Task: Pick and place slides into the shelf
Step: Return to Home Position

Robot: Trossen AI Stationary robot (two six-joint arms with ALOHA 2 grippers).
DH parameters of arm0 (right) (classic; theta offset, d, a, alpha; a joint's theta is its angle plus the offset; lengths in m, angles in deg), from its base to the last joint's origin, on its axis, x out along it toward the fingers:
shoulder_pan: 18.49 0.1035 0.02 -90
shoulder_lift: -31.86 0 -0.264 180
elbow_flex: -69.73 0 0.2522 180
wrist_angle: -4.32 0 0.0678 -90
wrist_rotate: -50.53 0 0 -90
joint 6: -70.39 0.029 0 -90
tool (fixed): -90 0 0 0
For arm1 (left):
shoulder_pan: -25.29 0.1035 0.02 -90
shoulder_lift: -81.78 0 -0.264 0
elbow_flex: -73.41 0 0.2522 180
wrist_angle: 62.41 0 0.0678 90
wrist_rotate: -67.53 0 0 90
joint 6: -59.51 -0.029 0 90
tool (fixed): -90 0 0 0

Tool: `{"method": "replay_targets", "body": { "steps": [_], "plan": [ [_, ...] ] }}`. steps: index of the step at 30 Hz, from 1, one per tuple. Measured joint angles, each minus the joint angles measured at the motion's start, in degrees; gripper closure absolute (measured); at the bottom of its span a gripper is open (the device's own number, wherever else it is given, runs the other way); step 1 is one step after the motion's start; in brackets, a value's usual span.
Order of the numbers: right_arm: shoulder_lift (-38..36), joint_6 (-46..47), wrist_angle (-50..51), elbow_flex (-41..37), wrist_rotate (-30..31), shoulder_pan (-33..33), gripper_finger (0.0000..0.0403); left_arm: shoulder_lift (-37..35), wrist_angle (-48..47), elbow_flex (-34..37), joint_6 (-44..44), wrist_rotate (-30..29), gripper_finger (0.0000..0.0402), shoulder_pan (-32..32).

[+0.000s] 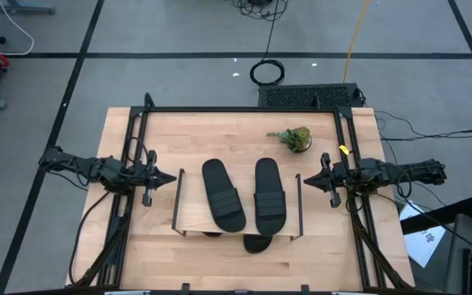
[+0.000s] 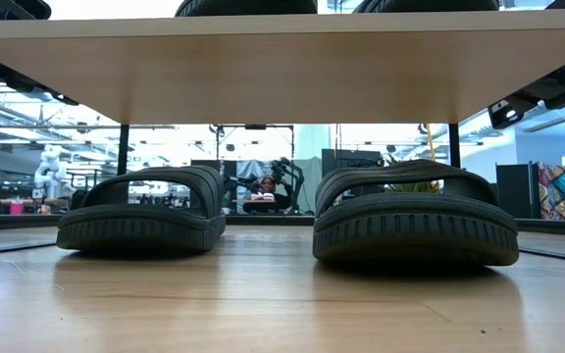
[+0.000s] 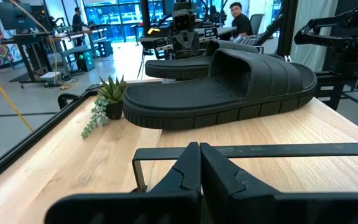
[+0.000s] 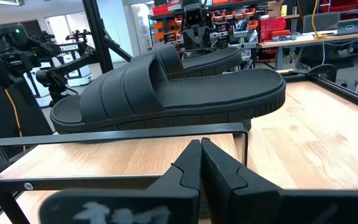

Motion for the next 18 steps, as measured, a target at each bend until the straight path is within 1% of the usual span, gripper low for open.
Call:
{"method": "replay_targets", "body": {
  "steps": [10,18],
  "plan": [
    [0.0,0.0,0.0,0.0,0.0,0.0,0.0403,0.0,0.0,0.0,-0.02,-0.01,0.0372,0.0],
    [0.0,0.0,0.0,0.0,0.0,0.0,0.0403,0.02,0.0,0.0,-0.02,-0.01,0.037,0.0]
  ]
}}
